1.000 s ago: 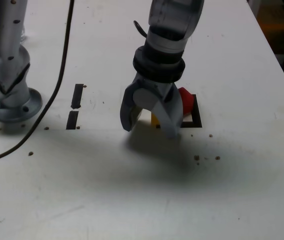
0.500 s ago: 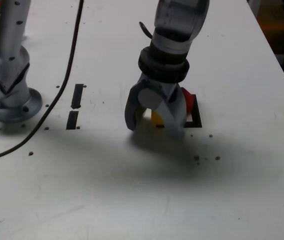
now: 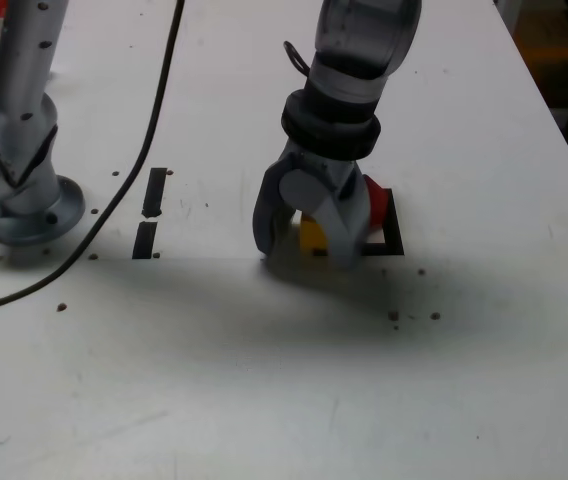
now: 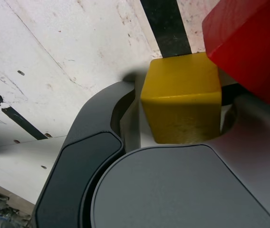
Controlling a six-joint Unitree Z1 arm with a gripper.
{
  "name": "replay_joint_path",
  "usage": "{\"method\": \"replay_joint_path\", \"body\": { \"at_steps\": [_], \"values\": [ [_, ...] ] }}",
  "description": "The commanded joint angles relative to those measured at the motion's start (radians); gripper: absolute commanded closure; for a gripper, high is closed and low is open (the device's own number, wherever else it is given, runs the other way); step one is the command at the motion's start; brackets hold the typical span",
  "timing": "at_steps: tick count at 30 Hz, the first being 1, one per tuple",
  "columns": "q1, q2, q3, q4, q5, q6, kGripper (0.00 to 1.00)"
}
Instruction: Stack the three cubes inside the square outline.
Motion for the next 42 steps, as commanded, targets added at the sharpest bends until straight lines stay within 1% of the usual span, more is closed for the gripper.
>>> {"method": "replay_joint_path", "body": {
  "at_steps": [1, 2, 4, 6, 8, 11, 16, 20, 23, 25, 29, 34, 38, 40, 42],
  "values": [
    [0.004, 0.0, 0.003, -0.003, -0.005, 0.0, 0.53],
    [0.005, -0.001, 0.004, -0.007, -0.007, 0.0, 0.62],
    [0.006, -0.003, 0.005, -0.012, -0.006, 0.0, 0.69],
    [0.006, -0.005, 0.007, -0.016, -0.005, 0.0, 0.74],
    [0.005, -0.009, 0.012, -0.02, -0.004, 0.0, 0.76],
    [0.006, -0.024, 0.023, -0.021, -0.001, -0.002, 0.77],
    [0.006, -0.09, 0.056, 0.002, 0.017, -0.024, 0.77],
    [0.006, -0.157, 0.079, 0.028, 0.04, -0.051, 0.77],
    [0.016, -0.227, 0.101, 0.059, 0.069, -0.08, 0.77],
    [0.032, -0.261, 0.119, 0.071, 0.081, -0.089, 0.77],
    [0.084, -0.299, 0.175, 0.068, 0.094, -0.085, 0.77],
    [0.104, -0.294, 0.208, 0.032, 0.089, -0.075, 0.76],
    [0.111, -0.275, 0.214, 0.002, 0.074, -0.064, 0.76],
    [0.119, -0.266, 0.221, -0.009, 0.063, -0.057, 0.74],
    [0.129, -0.257, 0.233, -0.019, 0.049, -0.045, 0.69]
  ]
}}
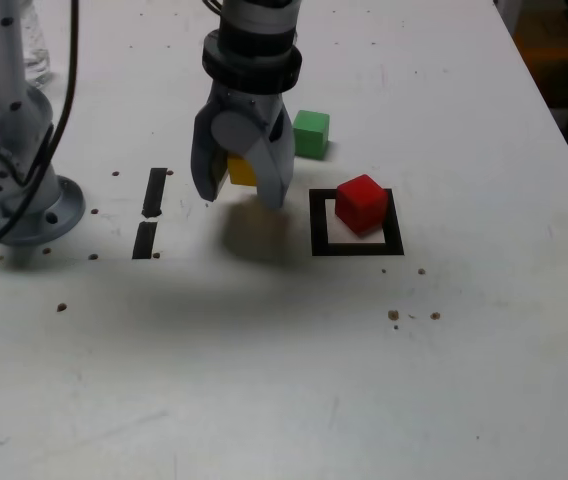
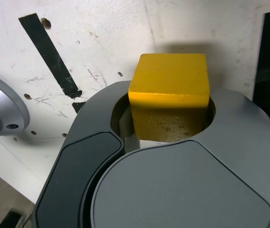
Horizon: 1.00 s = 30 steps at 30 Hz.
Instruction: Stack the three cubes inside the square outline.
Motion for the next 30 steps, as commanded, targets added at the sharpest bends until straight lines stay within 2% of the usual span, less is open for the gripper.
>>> {"method": "replay_joint_path", "body": {
  "at_steps": [1, 5, 9, 23, 30],
  "values": [
    [0.007, 0.009, 0.009, -0.006, -0.01, 0.01, 0.62],
    [0.015, 0.017, 0.015, -0.01, -0.016, 0.025, 0.47],
    [0.021, 0.02, 0.022, -0.016, -0.017, 0.033, 0.38],
    [0.023, 0.004, 0.025, -0.037, -0.016, 0.039, 0.31],
    [0.021, -0.077, -0.052, 0.049, 0.018, 0.035, 0.27]
  ]
}}
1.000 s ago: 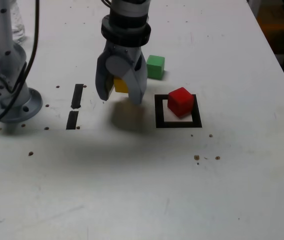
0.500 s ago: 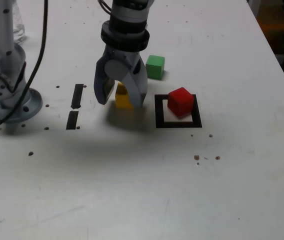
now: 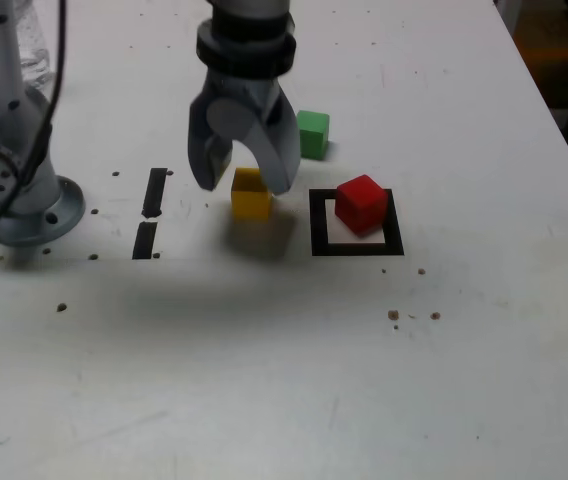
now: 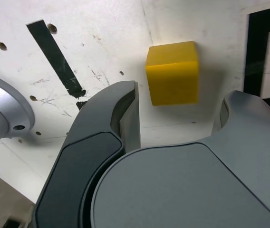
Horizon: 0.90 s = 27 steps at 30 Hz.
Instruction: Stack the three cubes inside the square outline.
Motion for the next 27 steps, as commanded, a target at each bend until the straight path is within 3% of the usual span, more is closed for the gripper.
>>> {"method": "replay_joint_path", "body": {
  "at_steps": [1, 7, 18, 27],
  "values": [
    [-0.002, -0.02, -0.033, 0.023, 0.008, -0.007, 0.27],
    [-0.025, -0.027, -0.119, 0.062, 0.016, -0.033, 0.26],
    [-0.04, 0.074, -0.3, 0.078, -0.02, -0.068, 0.23],
    [-0.028, 0.181, -0.334, 0.041, -0.018, -0.283, 0.17]
  ]
}}
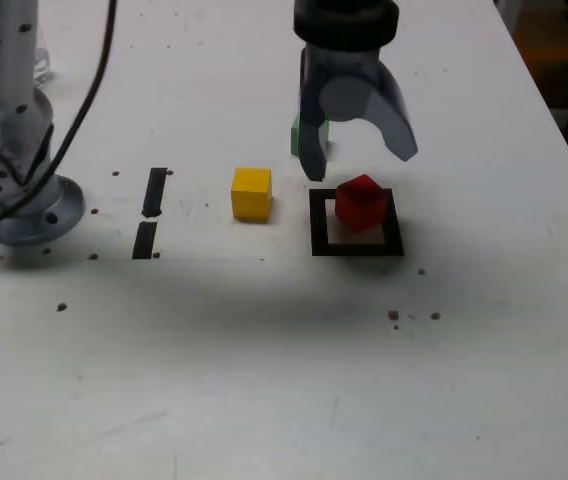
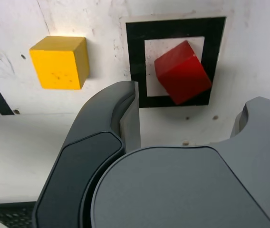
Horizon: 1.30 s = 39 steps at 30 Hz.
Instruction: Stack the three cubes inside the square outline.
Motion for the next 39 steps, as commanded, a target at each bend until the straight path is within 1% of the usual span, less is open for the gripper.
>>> {"method": "replay_joint_path", "body": {
  "at_steps": [1, 8, 15, 29, 33, 36, 39],
  "values": [
    [0.009, 0.01, 0.005, -0.001, 0.0, -0.023, 0.17],
    [0.034, 0.048, 0.025, 0.0, -0.002, -0.063, 0.17],
    [0.044, 0.099, 0.025, -0.014, -0.003, -0.069, 0.17],
    [0.044, 0.149, 0.035, -0.07, 0.003, -0.076, 0.17],
    [0.044, 0.165, 0.04, -0.09, 0.012, -0.077, 0.17],
    [0.044, 0.17, 0.04, -0.099, 0.017, -0.077, 0.2],
    [0.044, 0.172, 0.039, -0.118, 0.026, -0.077, 0.29]
  ]
}}
